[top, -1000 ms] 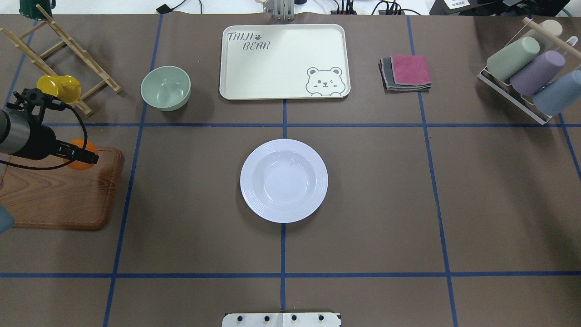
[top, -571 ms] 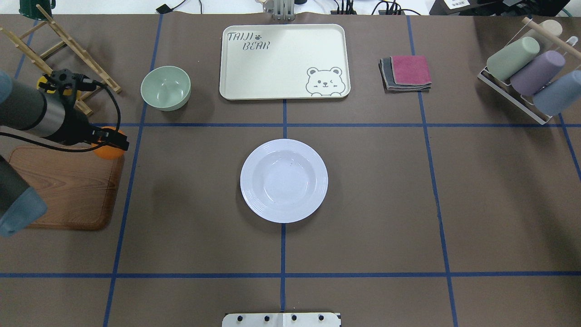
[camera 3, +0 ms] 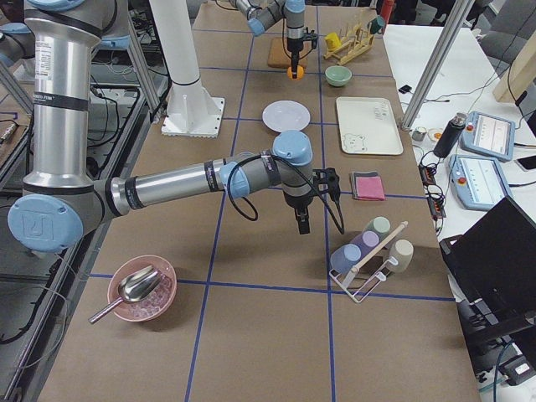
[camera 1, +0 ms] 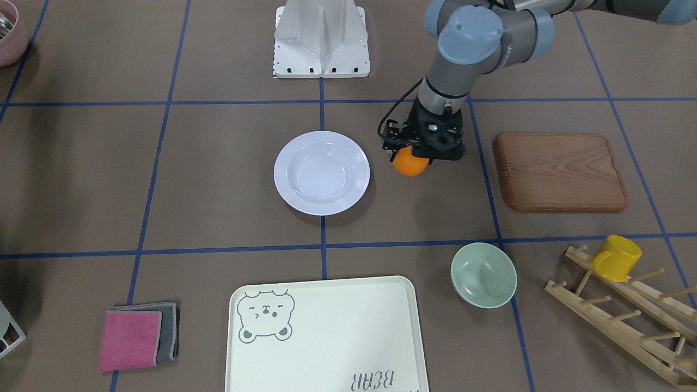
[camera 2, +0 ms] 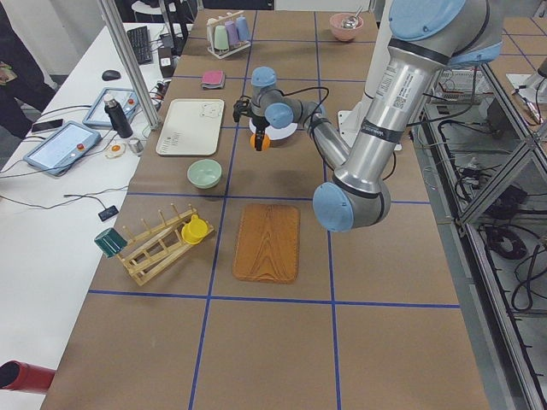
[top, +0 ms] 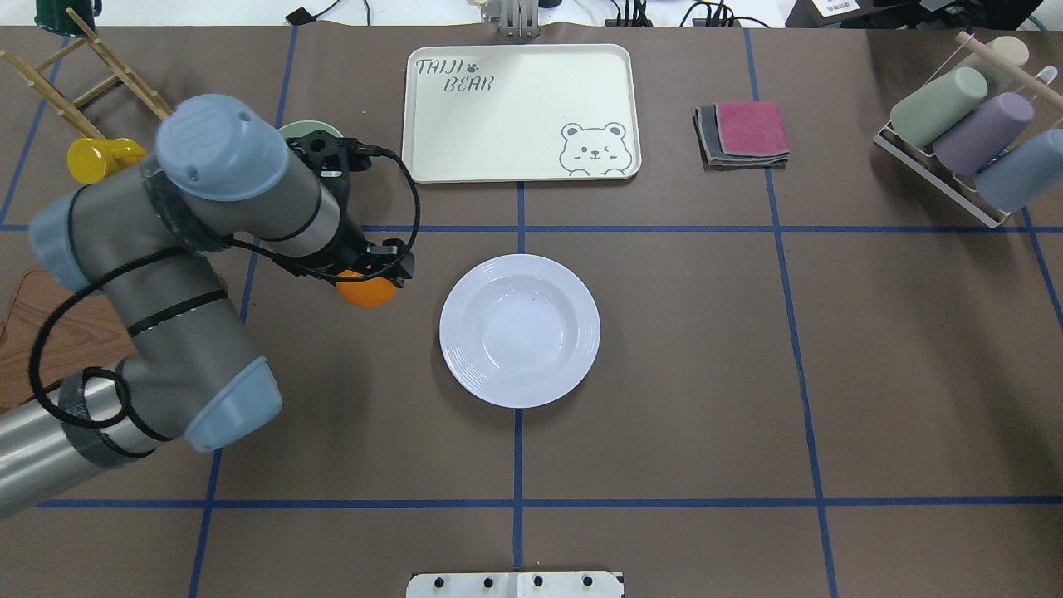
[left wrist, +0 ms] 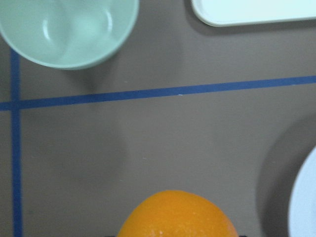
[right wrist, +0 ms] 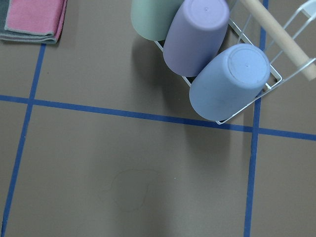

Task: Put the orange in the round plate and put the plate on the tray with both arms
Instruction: 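Carry the orange with the left gripper and set it in the white plate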

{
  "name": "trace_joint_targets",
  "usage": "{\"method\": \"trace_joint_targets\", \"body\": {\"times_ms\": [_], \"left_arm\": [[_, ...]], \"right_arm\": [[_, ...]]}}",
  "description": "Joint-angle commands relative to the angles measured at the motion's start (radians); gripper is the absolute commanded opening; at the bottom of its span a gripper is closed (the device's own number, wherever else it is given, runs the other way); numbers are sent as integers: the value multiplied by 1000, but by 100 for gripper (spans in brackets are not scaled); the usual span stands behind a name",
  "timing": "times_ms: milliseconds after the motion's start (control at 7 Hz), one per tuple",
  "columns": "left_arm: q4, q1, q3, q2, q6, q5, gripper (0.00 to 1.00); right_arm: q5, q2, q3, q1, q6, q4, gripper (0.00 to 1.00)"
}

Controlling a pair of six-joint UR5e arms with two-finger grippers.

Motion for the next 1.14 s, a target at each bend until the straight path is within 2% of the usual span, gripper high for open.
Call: {"method": "trace_joint_targets", "body": {"times_ms": [0, 143, 429, 571, 714, 857, 1000], "left_arm": [[25, 110, 189, -200, -118, 120, 0], [14, 151, 278, -262, -140, 152, 0], [-3, 204, 334, -292, -154, 189, 0], [-8, 210, 339, -290, -152, 189, 22], [-8, 216, 340, -293, -154, 191, 64], [-21, 221, 342, -289, -157, 238, 98], [-46, 231, 343, -281, -158, 260, 99]], "right_arm": [[7, -1, -3, -1, 4, 21, 100], [18, -1, -4, -3, 4, 21, 100], [16, 1, -4, -4, 7, 21, 100], [16, 1, -3, -4, 8, 21, 100], [16, 1, -3, -4, 8, 23, 100], [16, 1, -3, -4, 8, 23, 100], [16, 1, -3, -6, 10, 23, 100]]}}
